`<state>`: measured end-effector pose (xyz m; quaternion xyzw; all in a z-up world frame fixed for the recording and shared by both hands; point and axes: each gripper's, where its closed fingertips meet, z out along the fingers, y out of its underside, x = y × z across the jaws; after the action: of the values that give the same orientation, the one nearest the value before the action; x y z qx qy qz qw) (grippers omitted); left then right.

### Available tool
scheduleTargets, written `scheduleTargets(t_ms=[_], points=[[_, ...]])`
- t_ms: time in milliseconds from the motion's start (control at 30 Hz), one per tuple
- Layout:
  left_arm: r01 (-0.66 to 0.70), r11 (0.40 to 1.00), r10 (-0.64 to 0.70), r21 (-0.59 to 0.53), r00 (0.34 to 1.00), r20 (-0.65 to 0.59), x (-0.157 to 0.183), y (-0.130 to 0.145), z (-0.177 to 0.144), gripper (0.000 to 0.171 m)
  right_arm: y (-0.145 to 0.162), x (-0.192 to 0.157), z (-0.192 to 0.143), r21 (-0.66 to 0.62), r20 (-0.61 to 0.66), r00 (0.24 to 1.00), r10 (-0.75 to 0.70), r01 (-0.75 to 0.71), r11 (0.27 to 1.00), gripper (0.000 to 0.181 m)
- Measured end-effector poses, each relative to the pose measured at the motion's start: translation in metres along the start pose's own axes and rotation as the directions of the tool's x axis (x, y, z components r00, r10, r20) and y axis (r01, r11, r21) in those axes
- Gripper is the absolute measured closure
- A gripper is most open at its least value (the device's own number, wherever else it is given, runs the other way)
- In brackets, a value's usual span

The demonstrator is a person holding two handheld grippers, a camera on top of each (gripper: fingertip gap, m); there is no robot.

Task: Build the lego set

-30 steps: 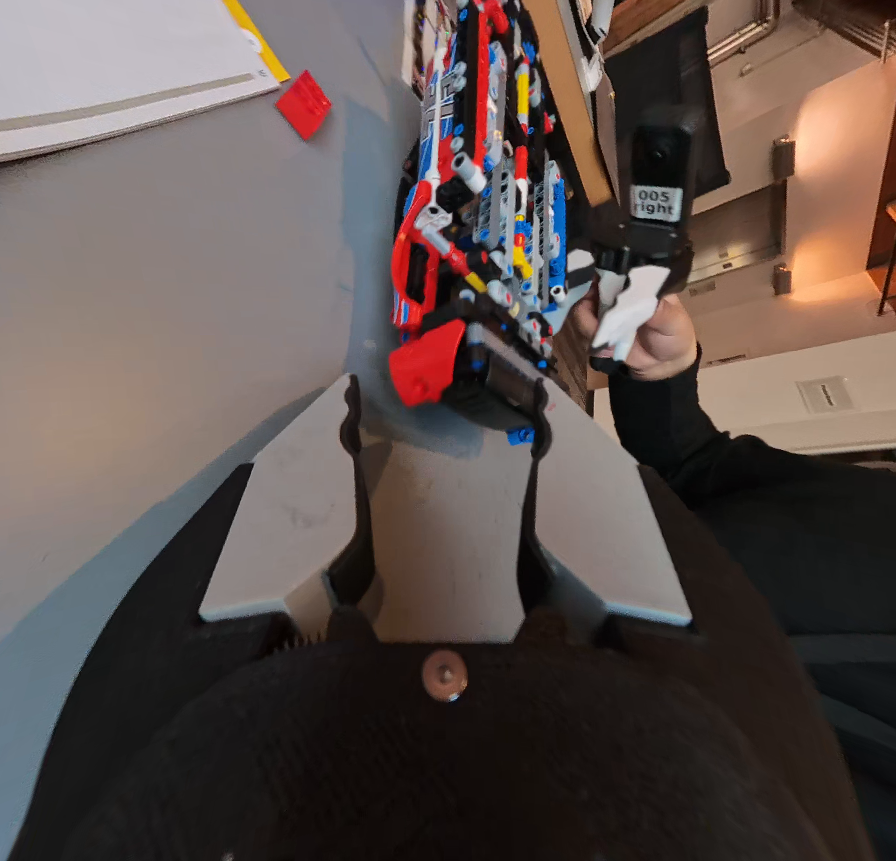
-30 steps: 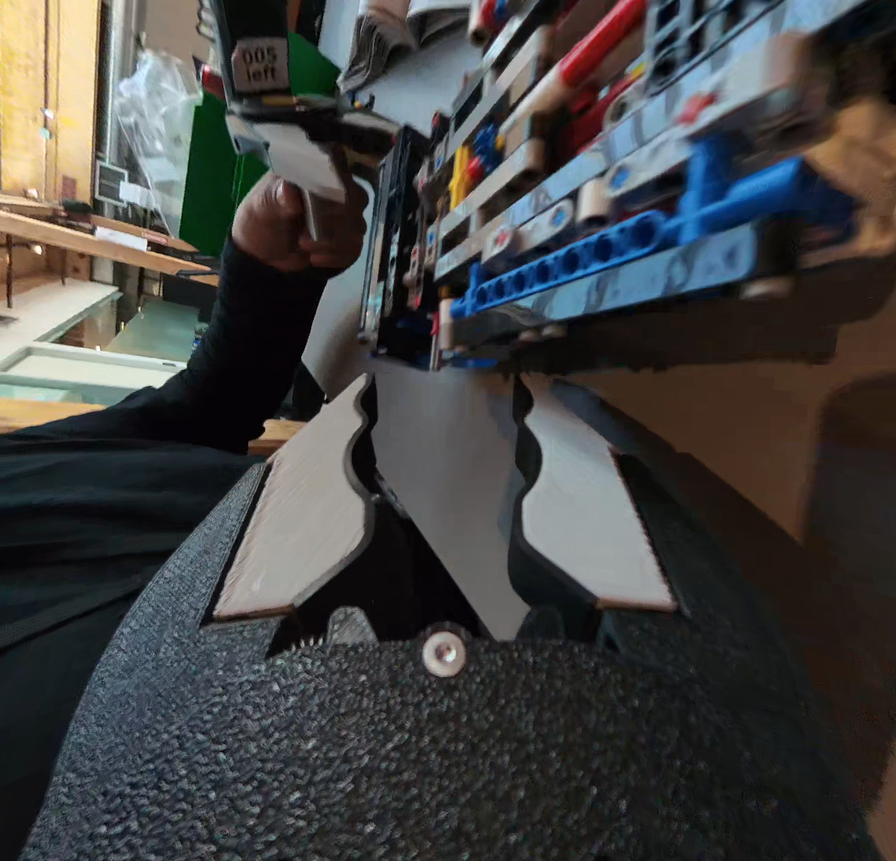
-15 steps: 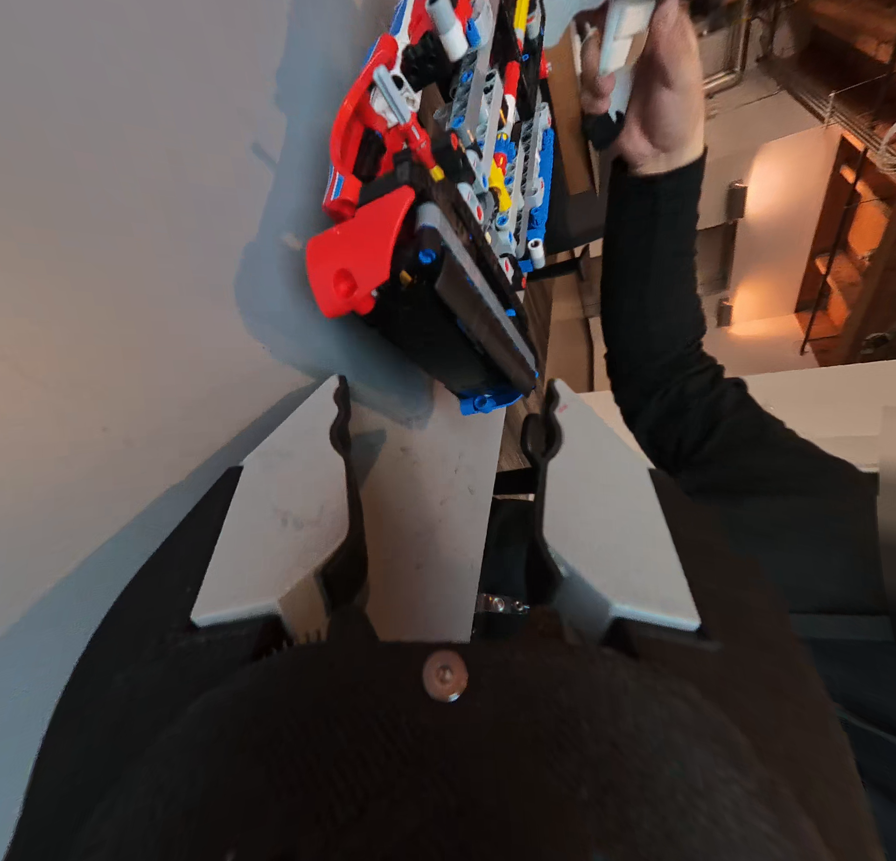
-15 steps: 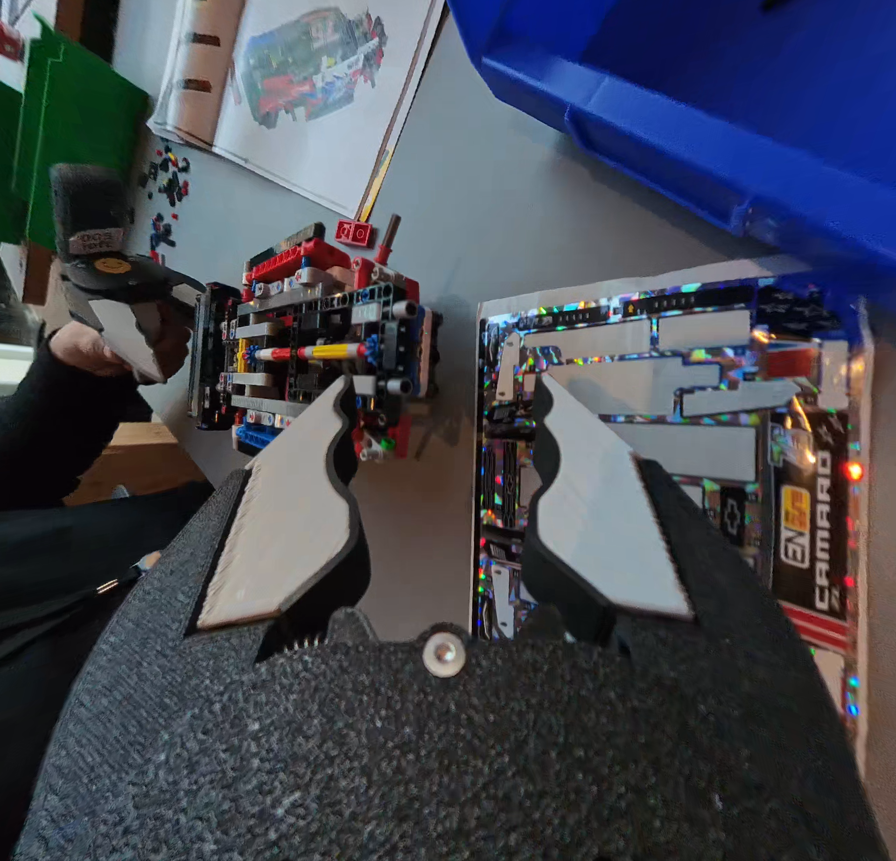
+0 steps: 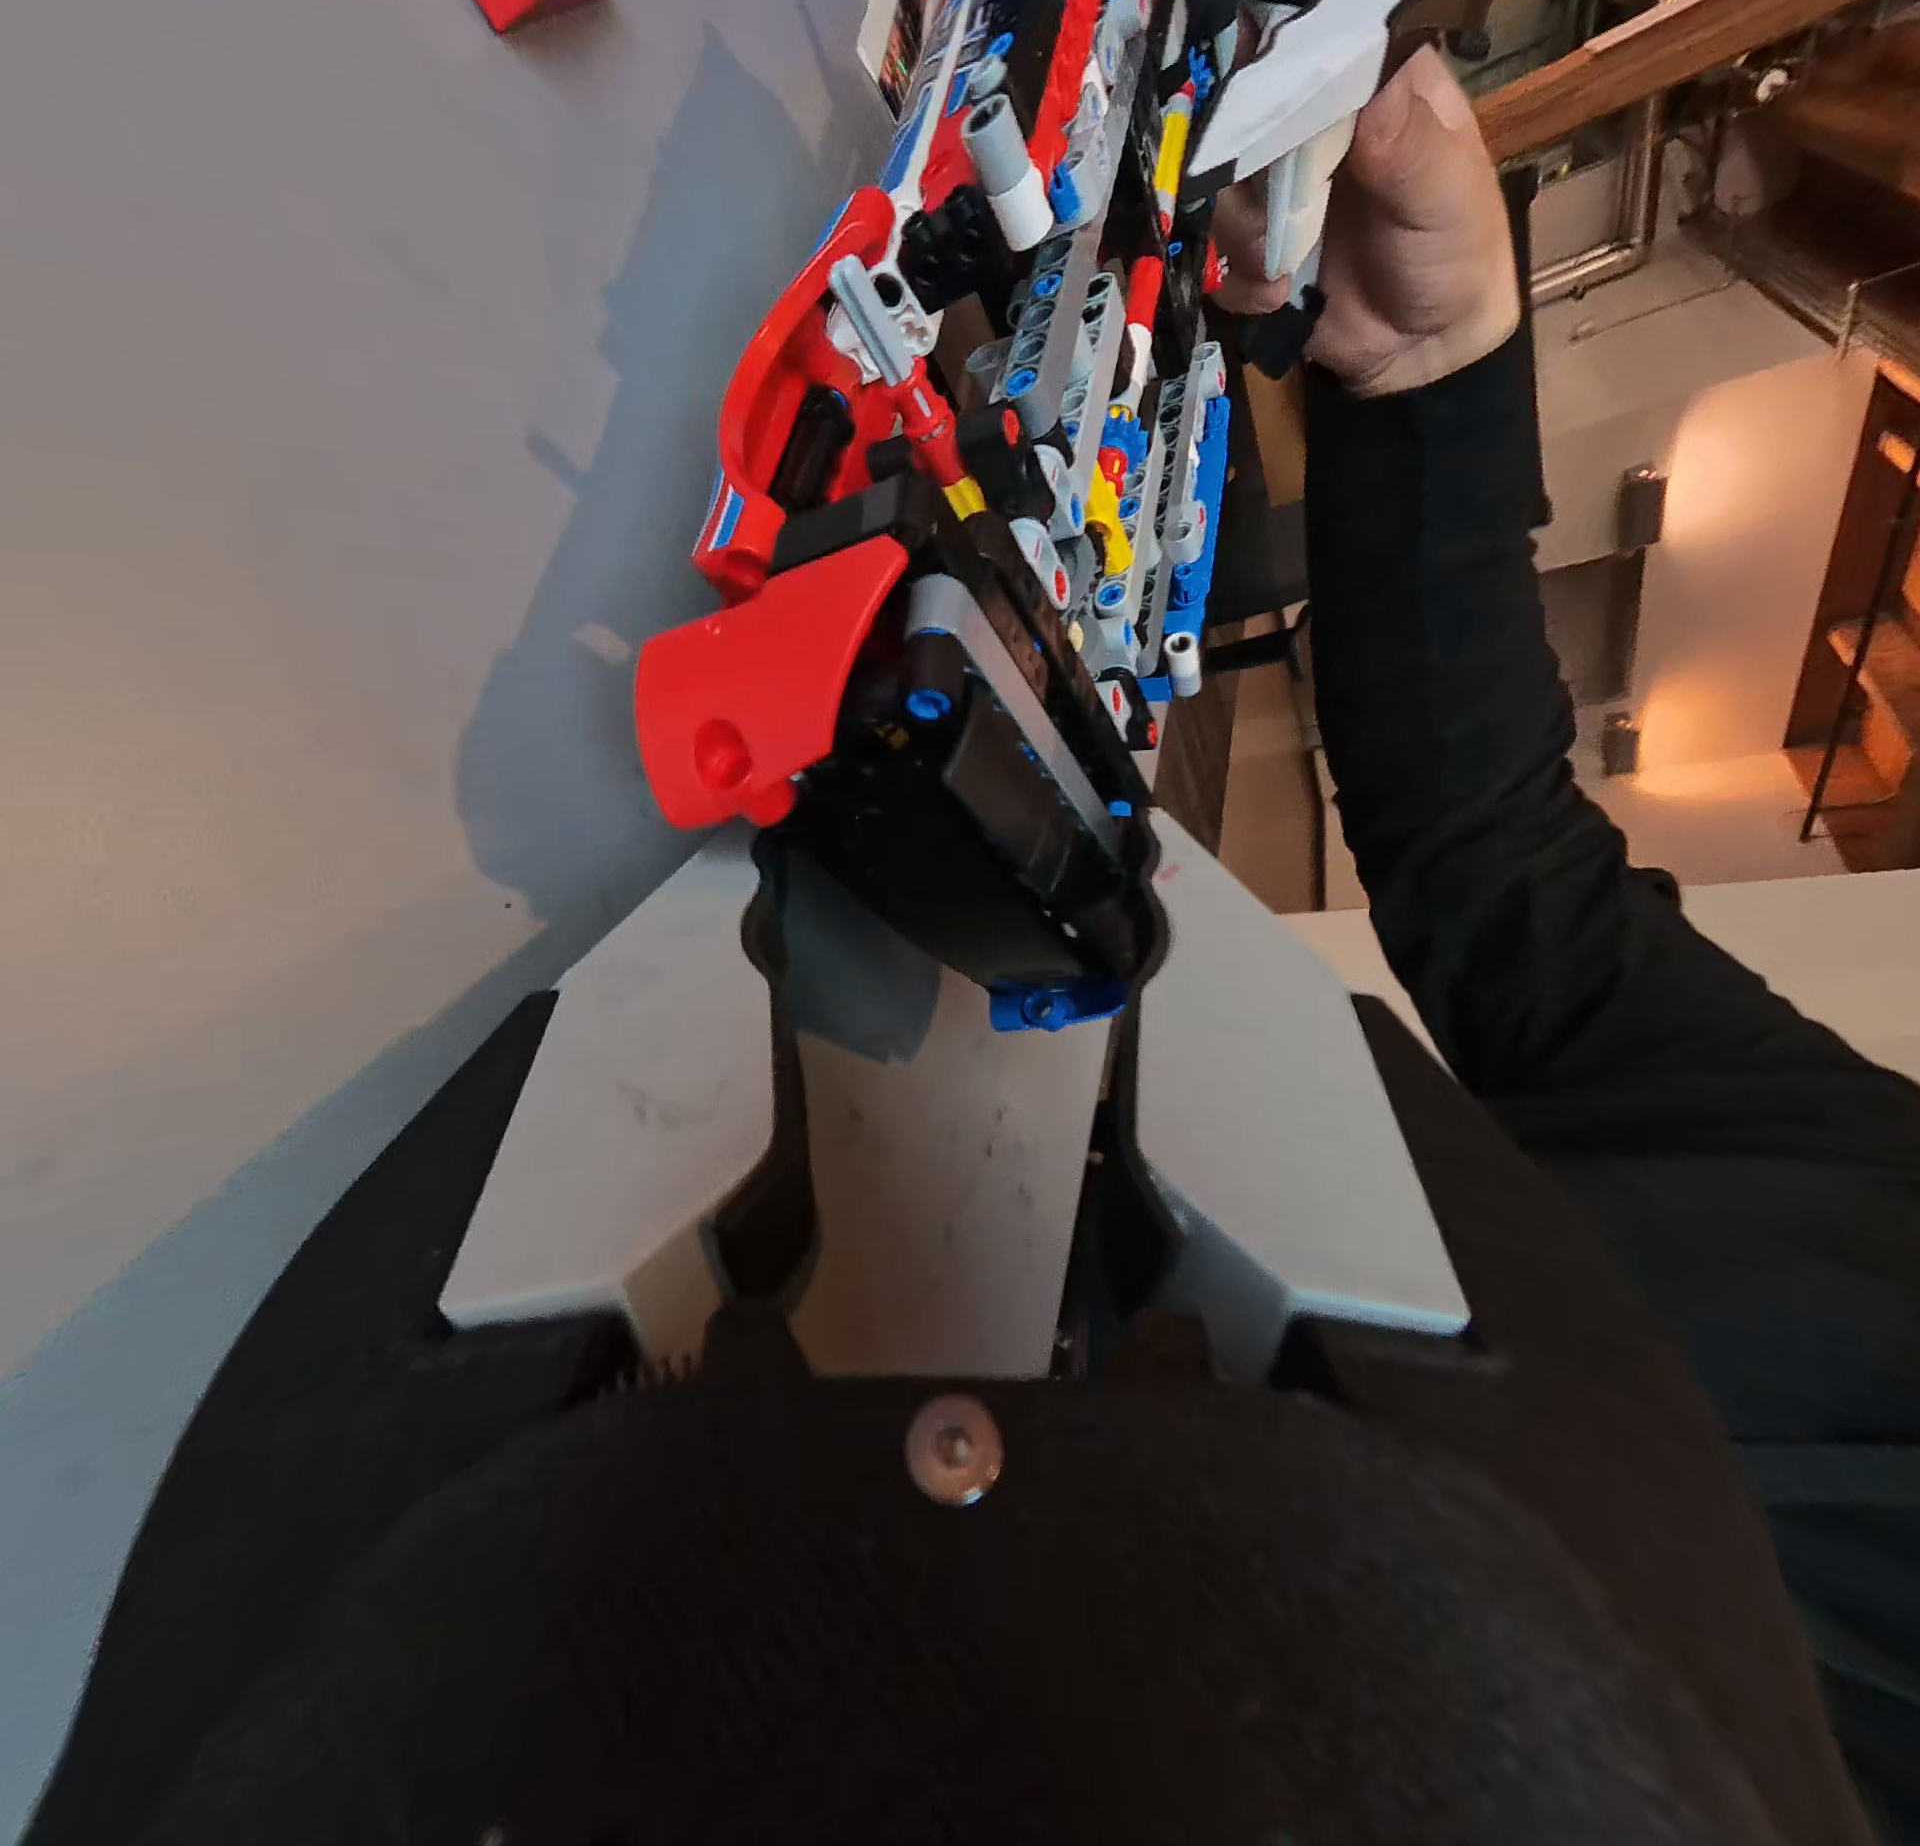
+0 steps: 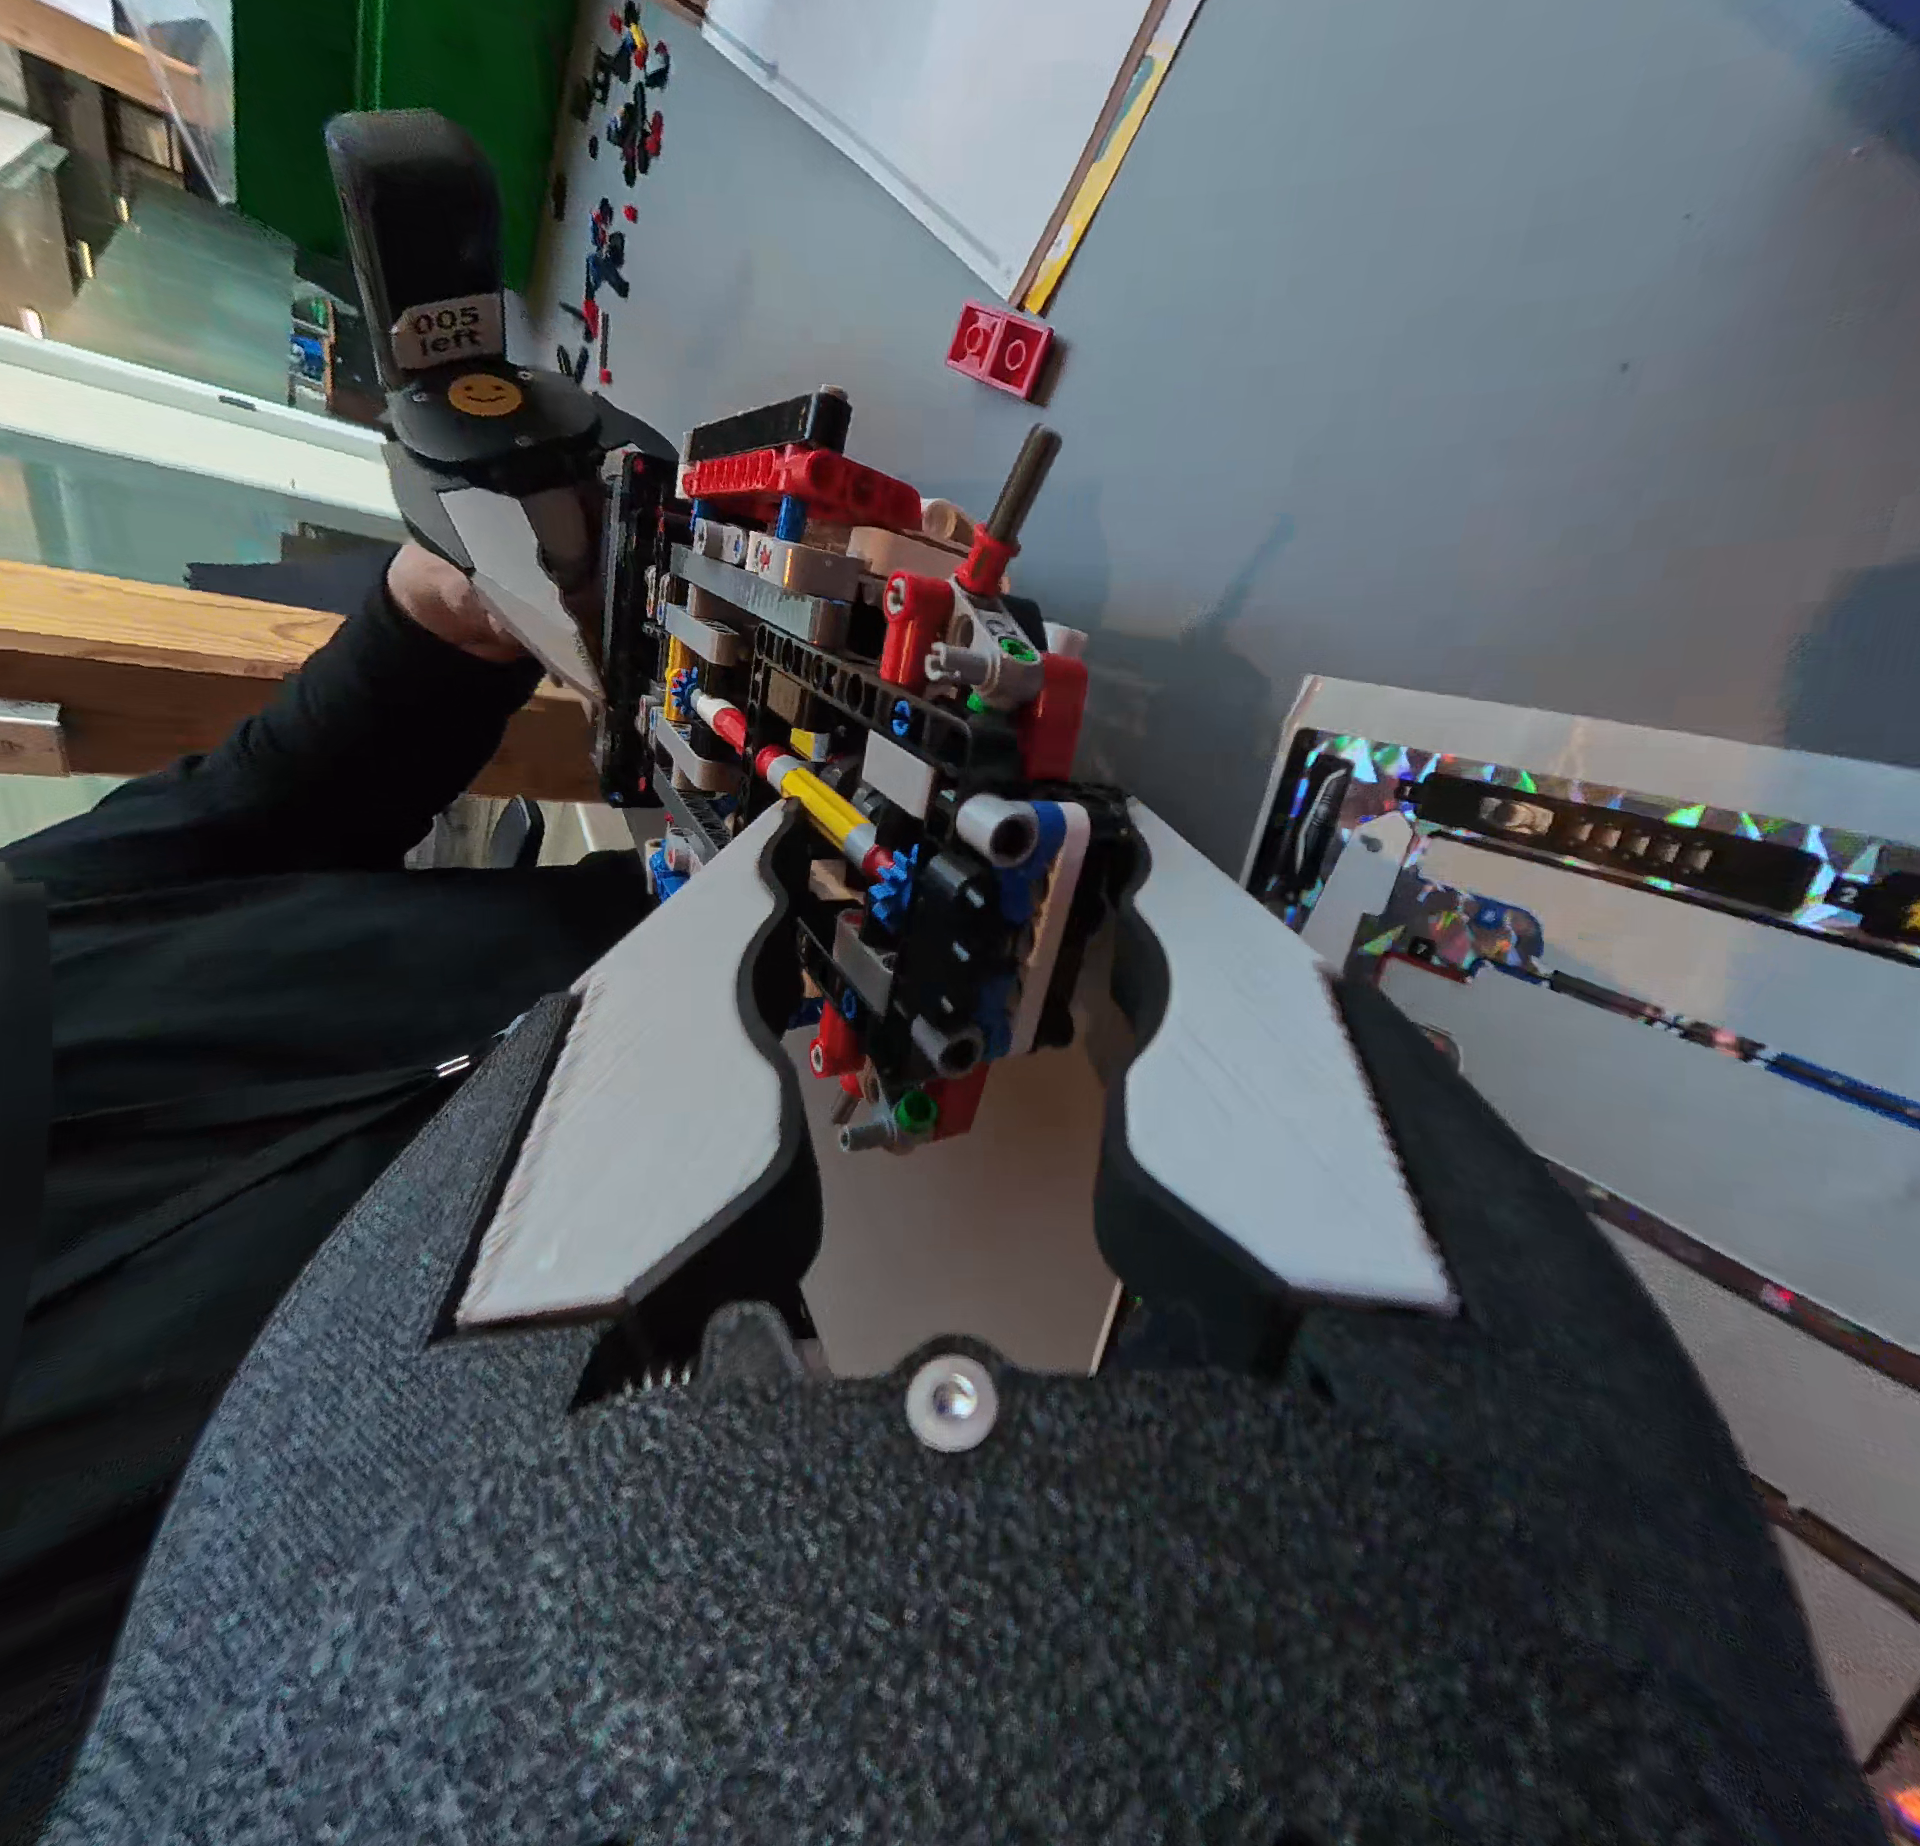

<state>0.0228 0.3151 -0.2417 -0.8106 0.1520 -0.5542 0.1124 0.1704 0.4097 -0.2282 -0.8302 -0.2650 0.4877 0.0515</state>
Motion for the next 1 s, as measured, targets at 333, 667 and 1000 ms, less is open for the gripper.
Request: scheduleTargets(t_ms=[333, 667, 1000], points=[[-0.389, 0.92, 0.391, -0.053, 0.896, 0.208, -0.002, -0.021, -0.028, 0.117, -0.008, -0.043, -0.007, 0.268, -0.158, 0.903, -0.4, 0.429, 0.862, 0.128], [-0.88, 0.452, 0.814, -0.147, 0.34, 0.47, 0.006, -0.037, -0.072, 0.119, 0.01, -0.101, 0.009, 0.197, -0.528, 0.439, -0.727, 0.896, 0.398, 0.138], [-0.943, 0.124, 0.84, -0.307, -0.065, 0.538, 0.008, -0.007, -0.077, 0.119, 0.055, -0.092, 0.04, -0.317, -0.71, -0.145, -0.689, 0.939, 0.129, 0.14]])
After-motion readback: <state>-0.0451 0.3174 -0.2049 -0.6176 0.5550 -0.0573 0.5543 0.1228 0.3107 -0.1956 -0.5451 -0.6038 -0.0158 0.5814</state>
